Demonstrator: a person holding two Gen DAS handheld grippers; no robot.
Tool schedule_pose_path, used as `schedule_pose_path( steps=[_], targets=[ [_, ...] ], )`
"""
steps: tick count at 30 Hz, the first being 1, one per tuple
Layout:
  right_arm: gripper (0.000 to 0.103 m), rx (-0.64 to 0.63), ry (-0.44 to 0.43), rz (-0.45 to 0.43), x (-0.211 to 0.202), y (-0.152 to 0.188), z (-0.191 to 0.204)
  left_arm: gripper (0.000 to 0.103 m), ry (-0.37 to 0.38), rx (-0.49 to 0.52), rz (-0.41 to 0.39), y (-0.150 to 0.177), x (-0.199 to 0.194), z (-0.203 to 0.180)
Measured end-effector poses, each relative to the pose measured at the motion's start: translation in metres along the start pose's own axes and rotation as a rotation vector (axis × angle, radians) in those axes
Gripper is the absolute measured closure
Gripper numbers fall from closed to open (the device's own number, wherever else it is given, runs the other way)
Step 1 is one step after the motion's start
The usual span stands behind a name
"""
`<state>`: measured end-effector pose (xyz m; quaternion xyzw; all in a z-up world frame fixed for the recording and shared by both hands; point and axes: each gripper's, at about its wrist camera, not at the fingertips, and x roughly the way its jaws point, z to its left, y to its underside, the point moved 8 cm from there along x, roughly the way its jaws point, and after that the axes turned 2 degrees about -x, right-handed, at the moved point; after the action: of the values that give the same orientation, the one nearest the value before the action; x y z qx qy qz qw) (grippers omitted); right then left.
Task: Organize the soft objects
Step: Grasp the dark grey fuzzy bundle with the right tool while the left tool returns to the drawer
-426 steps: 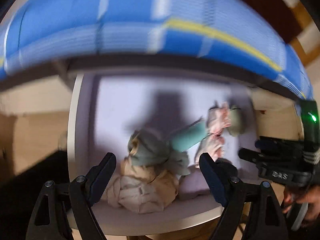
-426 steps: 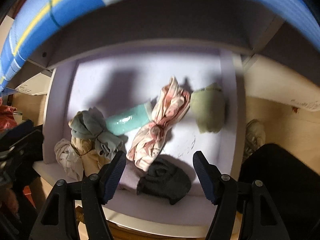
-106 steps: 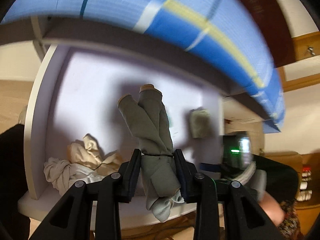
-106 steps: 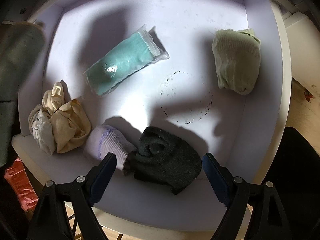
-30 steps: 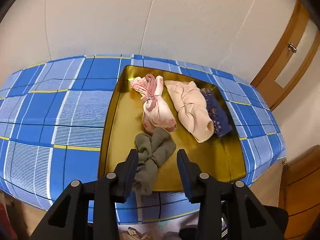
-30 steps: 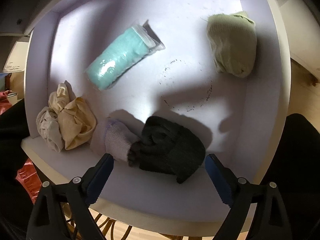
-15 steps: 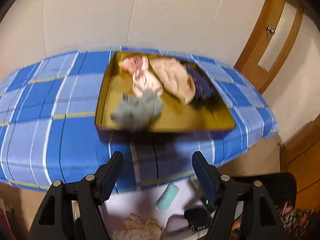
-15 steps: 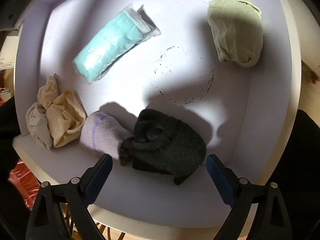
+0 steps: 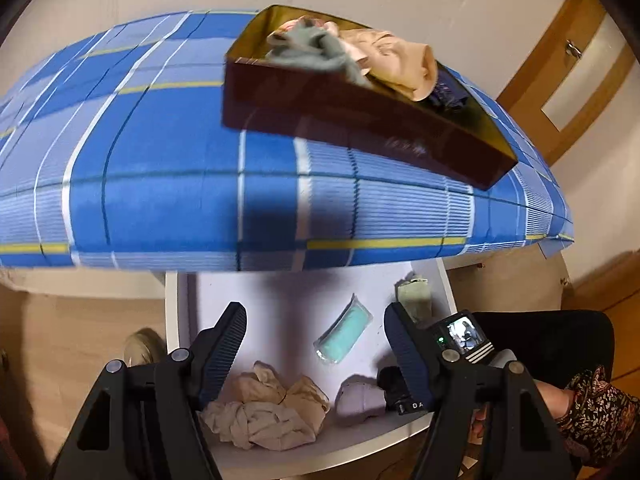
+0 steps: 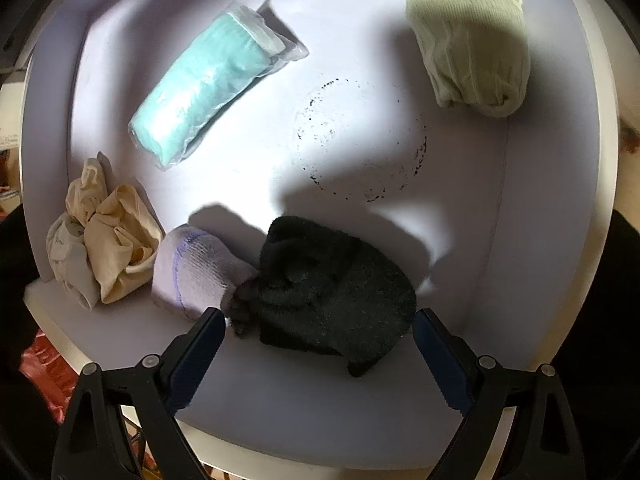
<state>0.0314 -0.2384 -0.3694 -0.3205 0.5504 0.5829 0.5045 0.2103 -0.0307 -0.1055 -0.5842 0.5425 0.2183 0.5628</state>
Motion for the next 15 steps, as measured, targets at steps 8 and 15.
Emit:
schedule_pose_path(
  steps=[8, 15],
  targets=[
    [0.008, 0.007, -0.004, -0.004, -0.003, -0.006, -0.003, 0.031, -0.029, -0.031, -0.032, 0.012, 0.006, 0.014],
    [0.008, 0.005, 0.006, -0.008, -0.003, -0.004, -0.006, 0.031, -0.037, -0.068, -0.024, 0.018, 0.013, 0.022]
  ],
)
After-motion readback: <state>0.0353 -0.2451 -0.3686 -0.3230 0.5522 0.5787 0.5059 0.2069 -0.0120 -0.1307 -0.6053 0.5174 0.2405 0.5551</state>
